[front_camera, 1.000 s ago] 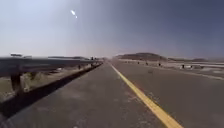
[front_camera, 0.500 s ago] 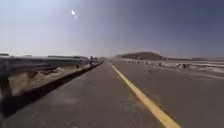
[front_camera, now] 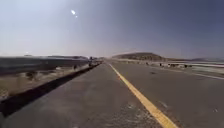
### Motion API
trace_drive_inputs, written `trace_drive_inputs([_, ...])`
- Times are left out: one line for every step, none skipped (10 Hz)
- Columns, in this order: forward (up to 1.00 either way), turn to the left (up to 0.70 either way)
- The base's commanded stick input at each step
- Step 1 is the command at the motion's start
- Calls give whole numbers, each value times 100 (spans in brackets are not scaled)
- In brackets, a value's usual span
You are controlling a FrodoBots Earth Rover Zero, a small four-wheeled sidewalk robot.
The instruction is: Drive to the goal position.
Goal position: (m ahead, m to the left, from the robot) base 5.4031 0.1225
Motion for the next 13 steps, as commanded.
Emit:
trace_drive_inputs([50, 0])
trace_drive_inputs([50, 0])
trace_drive_inputs([50, 0])
trace_drive_inputs([50, 0])
trace_drive_inputs([50, 0])
trace_drive_inputs([50, 0])
trace_drive_inputs([50, 0])
trace_drive_inputs([50, 0])
trace_drive_inputs([50, 0])
trace_drive_inputs([50, 0])
trace_drive_inputs([50, 0])
trace_drive_inputs([50, 0])
trace_drive_inputs([50, 0])
